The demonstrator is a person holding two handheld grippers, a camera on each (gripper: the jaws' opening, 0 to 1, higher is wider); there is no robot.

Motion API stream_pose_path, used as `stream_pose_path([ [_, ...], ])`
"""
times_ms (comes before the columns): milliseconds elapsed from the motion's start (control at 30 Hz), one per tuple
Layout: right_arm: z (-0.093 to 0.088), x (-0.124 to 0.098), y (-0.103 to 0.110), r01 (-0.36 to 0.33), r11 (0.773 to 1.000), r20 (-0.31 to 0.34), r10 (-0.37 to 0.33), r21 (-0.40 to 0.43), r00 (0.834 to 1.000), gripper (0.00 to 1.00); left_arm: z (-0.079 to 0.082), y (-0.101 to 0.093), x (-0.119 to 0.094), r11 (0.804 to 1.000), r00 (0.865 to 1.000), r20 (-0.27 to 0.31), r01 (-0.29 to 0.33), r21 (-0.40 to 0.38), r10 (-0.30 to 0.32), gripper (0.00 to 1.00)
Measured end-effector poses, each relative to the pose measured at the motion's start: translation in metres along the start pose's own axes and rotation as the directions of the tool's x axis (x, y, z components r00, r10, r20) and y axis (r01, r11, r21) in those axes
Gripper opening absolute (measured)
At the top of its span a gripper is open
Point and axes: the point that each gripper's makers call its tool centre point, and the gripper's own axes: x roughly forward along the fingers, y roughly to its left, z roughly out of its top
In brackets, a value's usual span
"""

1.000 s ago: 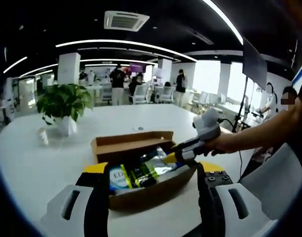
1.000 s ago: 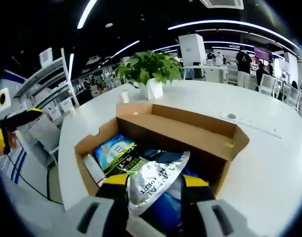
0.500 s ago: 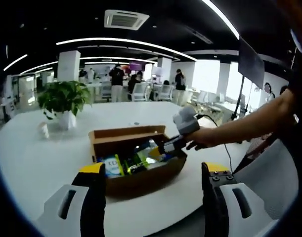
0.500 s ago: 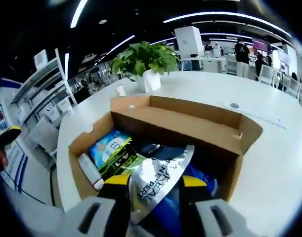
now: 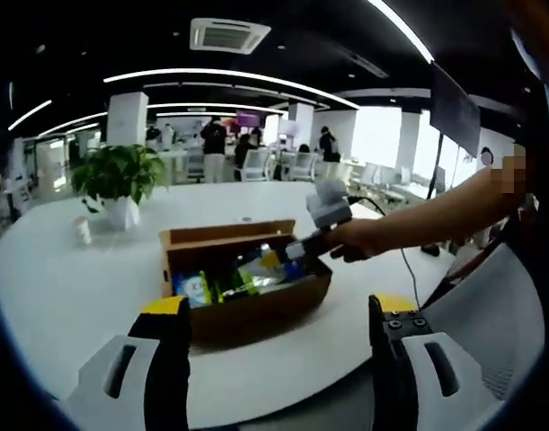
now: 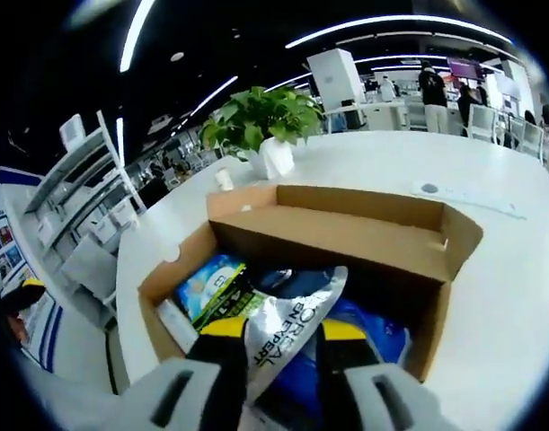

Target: Operate the shoe box by opening the lid, removing the specified soft item, and placing it in the target area until the item is outside and the box remains undamaged.

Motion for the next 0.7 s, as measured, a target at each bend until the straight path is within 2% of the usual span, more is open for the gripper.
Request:
stream_pose_path([
  [100, 0.002, 0.001, 0.003, -0.011, 1.0, 0.008, 0.01, 0.024, 1.0, 0.24, -0.004, 0.0, 0.002, 1.0, 1.0, -0.02, 0.003, 0.009, -0.002, 0.84],
  [300, 0.004, 0.002, 0.007, -0.034, 0.996, 0.015, 0.033, 0.077, 0.999, 0.18, -0.007, 0.0, 0.004, 1.0, 1.0, -0.021, 0.009, -0.004, -0.009, 0.84],
  [433, 0.012, 0.0, 0.013, -0.071, 0.985, 0.052, 0.064, 0.159, 0.997, 0.16, -0.007, -0.003, 0.004, 1.0, 1.0, -0.02, 0.019, -0.005, -0.019, 0.84],
  [633, 0.015, 0.002, 0.017, -0.092, 0.975, 0.057, 0.082, 0.204, 0.995, 0.14, -0.008, -0.003, 0.005, 1.0, 0.999, -0.021, 0.025, -0.019, -0.025, 0.83],
  [700, 0.011, 0.003, 0.022, -0.114, 0.968, 0.038, 0.108, 0.222, 0.993, 0.09, -0.009, -0.003, 0.005, 1.0, 0.999, -0.021, 0.026, -0.018, -0.026, 0.82],
])
